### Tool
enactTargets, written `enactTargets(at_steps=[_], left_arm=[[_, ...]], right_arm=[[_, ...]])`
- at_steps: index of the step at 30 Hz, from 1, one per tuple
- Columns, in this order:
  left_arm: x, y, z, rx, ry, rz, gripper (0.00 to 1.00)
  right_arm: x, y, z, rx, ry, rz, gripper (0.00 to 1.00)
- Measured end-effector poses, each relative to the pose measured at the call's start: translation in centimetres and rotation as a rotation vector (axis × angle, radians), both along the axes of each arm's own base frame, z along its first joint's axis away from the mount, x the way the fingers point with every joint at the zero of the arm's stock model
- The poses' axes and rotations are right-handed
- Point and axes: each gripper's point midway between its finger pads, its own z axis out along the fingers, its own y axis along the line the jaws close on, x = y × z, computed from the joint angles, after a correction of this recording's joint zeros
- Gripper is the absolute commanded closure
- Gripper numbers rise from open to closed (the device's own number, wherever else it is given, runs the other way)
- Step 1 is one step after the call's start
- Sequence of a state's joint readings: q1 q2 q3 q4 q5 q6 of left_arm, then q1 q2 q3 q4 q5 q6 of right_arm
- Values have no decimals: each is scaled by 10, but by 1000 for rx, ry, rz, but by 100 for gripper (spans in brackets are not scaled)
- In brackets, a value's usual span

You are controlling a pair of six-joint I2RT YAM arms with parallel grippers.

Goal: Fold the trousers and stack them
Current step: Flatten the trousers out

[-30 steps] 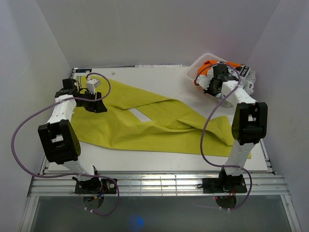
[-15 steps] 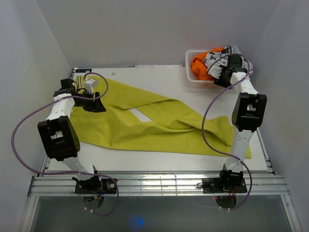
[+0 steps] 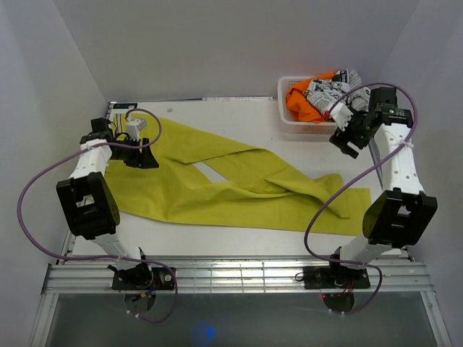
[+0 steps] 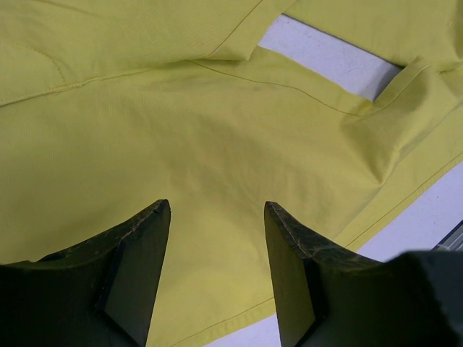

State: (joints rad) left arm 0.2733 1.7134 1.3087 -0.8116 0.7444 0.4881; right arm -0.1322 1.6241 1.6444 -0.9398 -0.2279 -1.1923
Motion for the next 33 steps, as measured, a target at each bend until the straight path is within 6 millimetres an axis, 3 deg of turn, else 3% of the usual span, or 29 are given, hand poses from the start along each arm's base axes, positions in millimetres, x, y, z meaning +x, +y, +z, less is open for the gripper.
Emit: enactTargets(at_steps=[2, 7, 10, 13, 15, 18, 21, 22, 23, 28, 31, 33], left_arm=[[0, 0, 1, -1, 1, 1, 34], [2, 3, 6, 3, -3, 8, 31], [0, 7, 3, 8, 12, 19, 30], [-1, 13, -4, 17, 35, 31, 27], [-3, 17, -10, 21, 53, 36, 27], [-8, 20, -22, 30, 82, 38, 27], [-14, 21, -35, 36, 116, 33, 28], [-16, 21, -40, 39, 128, 29, 29], [-19, 21, -46, 42, 141, 25, 30], [-47, 22, -76, 86, 216, -26, 37], [-68, 24, -93, 120, 260, -63, 43], [-71, 26, -96, 134, 250, -76, 47]], right_arm=[[-40, 10, -30, 39, 135, 12, 20], [-129, 23, -130, 87, 506, 3, 16], [-159, 27, -152, 102, 597, -12, 14], [-170, 29, -159, 108, 599, -25, 14], [-173, 30, -160, 116, 597, -30, 16], [-172, 33, -163, 132, 588, -39, 30], [-165, 31, -169, 128, 561, -61, 62], [-162, 30, -170, 123, 550, -67, 82], [-159, 29, -171, 121, 543, -80, 91], [-137, 18, -167, 85, 473, -127, 92], [-107, 9, -146, 49, 364, -138, 92], [-80, 2, -124, 23, 254, -143, 92]])
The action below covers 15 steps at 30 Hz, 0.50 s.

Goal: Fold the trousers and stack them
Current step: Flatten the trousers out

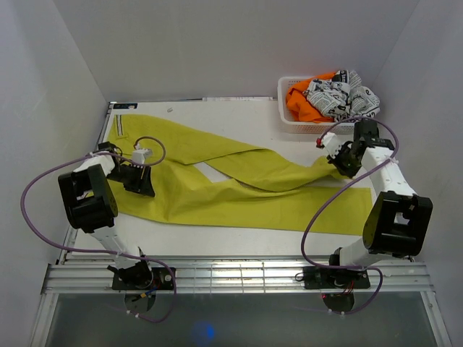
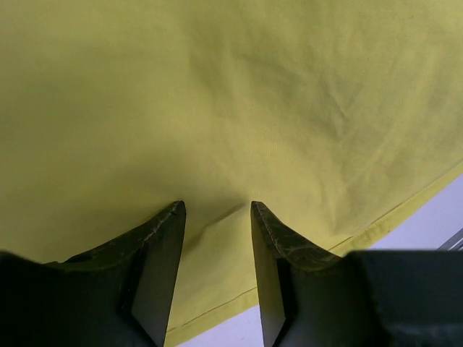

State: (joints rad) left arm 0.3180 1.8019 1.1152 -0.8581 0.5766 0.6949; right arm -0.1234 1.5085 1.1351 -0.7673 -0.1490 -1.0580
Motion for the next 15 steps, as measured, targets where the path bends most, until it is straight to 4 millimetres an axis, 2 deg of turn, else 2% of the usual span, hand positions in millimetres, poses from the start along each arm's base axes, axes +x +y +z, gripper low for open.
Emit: enactTargets(at_steps=[5, 7, 9, 11, 13, 15], left_arm=[[0, 10, -4, 27, -24, -21, 62], [-4, 15, -3, 28, -25, -41, 56], [-10, 18, 0, 24, -17, -60, 44], [-11, 18, 10, 18, -15, -86, 37], [6, 17, 30, 28, -64, -102, 33], [39, 7, 60, 67, -165, -143, 31]], right_arm=[[56, -14, 62, -78, -254, 7, 92], [66, -17, 76, -101, -310, 22, 92], [68, -17, 80, -112, -329, 37, 92], [68, -17, 77, -120, -328, 49, 92], [63, -18, 68, -125, -308, 58, 92], [54, -17, 53, -130, -274, 68, 92]])
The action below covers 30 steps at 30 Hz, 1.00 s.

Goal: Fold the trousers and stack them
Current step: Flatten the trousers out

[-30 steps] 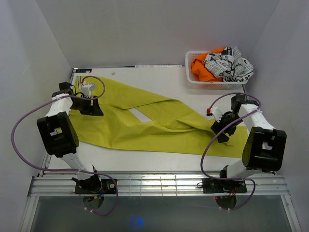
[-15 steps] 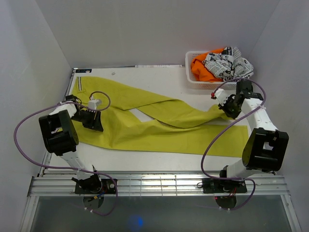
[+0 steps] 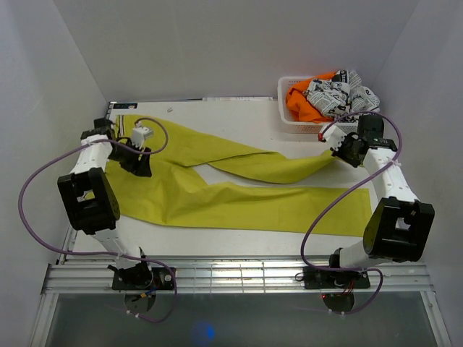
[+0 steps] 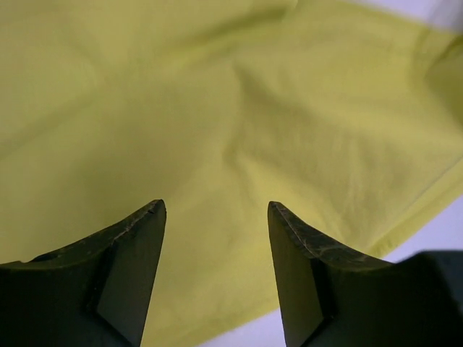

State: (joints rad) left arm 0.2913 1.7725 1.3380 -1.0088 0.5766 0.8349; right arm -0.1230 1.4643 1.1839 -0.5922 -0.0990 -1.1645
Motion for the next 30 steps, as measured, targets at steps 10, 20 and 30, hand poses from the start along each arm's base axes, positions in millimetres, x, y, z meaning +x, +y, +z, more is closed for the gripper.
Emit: enactTargets(at_steps=[10, 20, 30], left_arm=[[90, -174, 46, 4, -245, -298, 32], [98, -246, -11, 32, -238, -321, 29], [110, -302, -4, 106, -430, -367, 27]], right_arm=[[-26, -3, -38, -26, 105, 0, 92], [-33, -3, -60, -9, 178, -25, 92], [-43, 3, -80, 40, 273, -54, 92]])
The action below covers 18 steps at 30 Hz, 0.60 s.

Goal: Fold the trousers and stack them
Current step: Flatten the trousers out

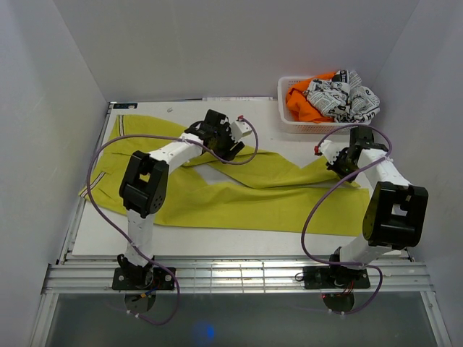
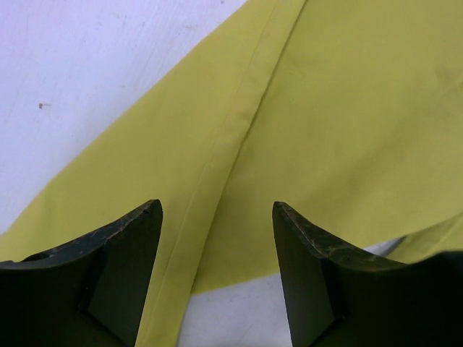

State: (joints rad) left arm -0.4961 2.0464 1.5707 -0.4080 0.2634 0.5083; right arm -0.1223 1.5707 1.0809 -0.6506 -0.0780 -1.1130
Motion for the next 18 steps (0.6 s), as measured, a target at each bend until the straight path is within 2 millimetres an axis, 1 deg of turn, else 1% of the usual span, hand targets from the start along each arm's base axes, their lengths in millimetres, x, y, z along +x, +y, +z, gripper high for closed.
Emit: enactTargets(at_steps=[3, 6, 9, 12, 15, 16, 18], left_arm=[[6, -9, -5, 20, -36, -5, 27], [11, -17, -18, 50, -63, -11, 27], [10, -24, -34, 85, -70, -22, 27], [14, -31, -41, 106, -91, -25, 30], [22, -39, -34, 109, -139, -16, 35], [26, -41, -30, 107, -157, -12, 39], [34, -44, -24, 101, -190, -2, 44]], right_arm=[[0, 1, 0, 8, 5, -6, 92], [0, 2, -2, 16, 12, -10, 92], [0, 3, -6, 25, 26, -14, 92], [-1, 4, -8, 31, 35, -20, 92], [-1, 5, -8, 36, 35, -21, 92], [-1, 5, -8, 37, 35, -22, 92], [-1, 5, -9, 38, 36, -22, 92]])
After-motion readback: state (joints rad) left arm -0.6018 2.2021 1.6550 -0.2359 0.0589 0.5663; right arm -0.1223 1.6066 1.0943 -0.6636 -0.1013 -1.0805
